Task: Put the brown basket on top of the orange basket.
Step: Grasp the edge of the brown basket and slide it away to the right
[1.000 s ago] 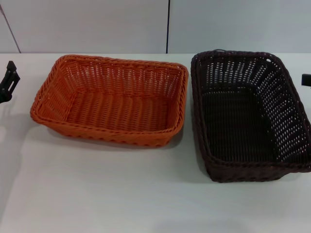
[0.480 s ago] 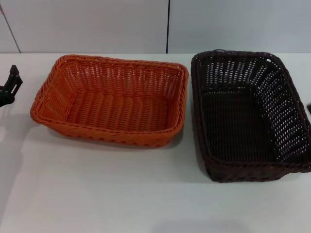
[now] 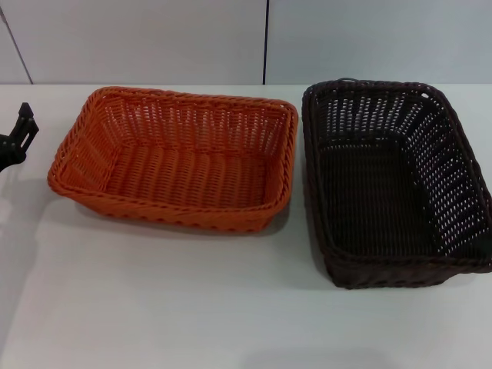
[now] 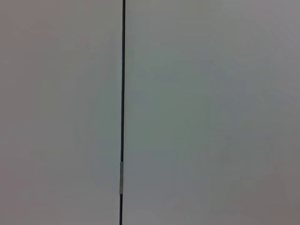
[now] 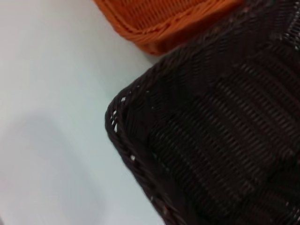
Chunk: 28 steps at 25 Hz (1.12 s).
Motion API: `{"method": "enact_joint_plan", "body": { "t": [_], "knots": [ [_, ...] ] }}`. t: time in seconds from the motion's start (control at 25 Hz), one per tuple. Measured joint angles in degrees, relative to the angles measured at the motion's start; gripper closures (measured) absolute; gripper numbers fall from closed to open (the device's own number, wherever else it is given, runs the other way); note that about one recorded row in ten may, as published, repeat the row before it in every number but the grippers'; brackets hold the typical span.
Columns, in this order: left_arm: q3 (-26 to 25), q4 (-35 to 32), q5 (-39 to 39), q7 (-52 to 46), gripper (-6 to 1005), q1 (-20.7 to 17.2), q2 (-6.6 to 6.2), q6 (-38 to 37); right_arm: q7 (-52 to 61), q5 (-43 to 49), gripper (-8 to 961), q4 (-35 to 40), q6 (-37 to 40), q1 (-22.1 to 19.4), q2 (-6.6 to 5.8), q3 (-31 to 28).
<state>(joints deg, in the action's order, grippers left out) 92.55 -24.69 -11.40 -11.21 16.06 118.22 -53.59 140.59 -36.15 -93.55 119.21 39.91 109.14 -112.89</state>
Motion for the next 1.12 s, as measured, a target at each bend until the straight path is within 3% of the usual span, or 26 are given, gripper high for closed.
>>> {"method": "enact_joint_plan", "body": {
  "t": [0.64,1.12],
  "knots": [
    [0.0,-0.32,-0.13,-0.68,199,-0.37,0.26,-0.29,-4.67,2.15,130,9.45,-5.23,4.32,4.11,5.66],
    [-0.09,-0.28,-0.11,-0.91,199,-0.06,0.18,-0.39,-5.48,3.99,129,17.77,-9.43,6.99,5.54,10.21]
  ]
}}
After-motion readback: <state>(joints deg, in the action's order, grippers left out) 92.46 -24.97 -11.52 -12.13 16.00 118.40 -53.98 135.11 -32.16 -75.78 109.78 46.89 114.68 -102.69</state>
